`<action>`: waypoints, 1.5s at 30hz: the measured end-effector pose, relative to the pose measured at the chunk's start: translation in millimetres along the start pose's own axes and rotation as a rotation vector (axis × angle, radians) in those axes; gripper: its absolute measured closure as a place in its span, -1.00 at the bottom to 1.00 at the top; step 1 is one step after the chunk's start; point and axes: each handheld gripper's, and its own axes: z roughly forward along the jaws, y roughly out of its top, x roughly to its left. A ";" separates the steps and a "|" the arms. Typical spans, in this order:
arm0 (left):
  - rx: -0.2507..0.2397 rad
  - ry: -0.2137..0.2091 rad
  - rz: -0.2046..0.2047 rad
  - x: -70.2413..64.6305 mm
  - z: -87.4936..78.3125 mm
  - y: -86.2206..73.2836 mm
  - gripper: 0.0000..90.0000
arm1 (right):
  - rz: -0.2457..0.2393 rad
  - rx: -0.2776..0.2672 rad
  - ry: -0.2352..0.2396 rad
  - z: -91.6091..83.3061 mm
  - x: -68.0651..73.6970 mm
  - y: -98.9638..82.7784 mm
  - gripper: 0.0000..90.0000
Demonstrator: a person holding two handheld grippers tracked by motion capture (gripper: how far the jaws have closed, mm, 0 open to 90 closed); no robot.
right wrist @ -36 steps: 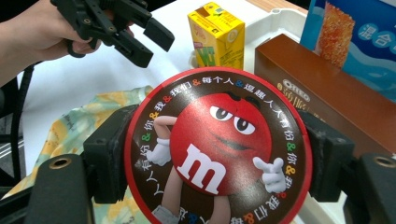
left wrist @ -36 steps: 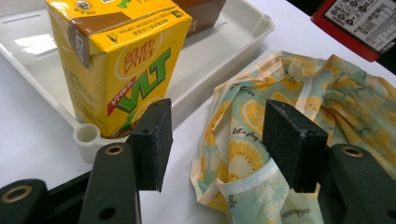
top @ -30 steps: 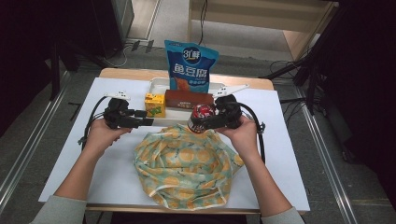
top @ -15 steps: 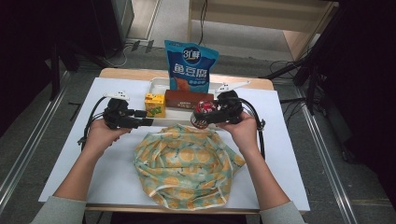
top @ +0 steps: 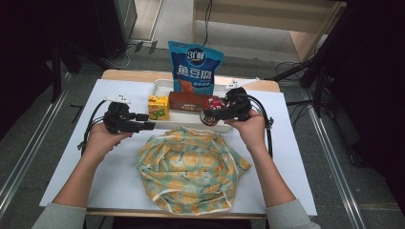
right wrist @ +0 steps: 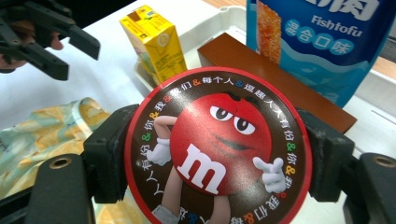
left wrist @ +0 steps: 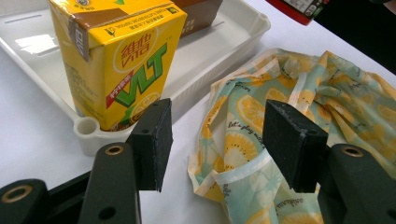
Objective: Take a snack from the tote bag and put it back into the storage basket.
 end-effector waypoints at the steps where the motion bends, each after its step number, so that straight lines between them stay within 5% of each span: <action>1: 0.000 0.001 -0.001 -0.2 -0.4 -0.3 -0.04 | 0.000 -0.001 -0.003 0.7 -1.8 -0.1 -0.45; 31: -0.009 0.008 0.007 -2.1 -6.1 -4.4 -0.04 | 0.076 0.033 -0.072 22.3 -43.2 -12.2 -0.45; 45: -0.014 0.005 0.011 -2.2 -7.1 -4.5 -0.04 | 0.080 0.070 -0.110 34.4 -50.4 -19.6 -0.45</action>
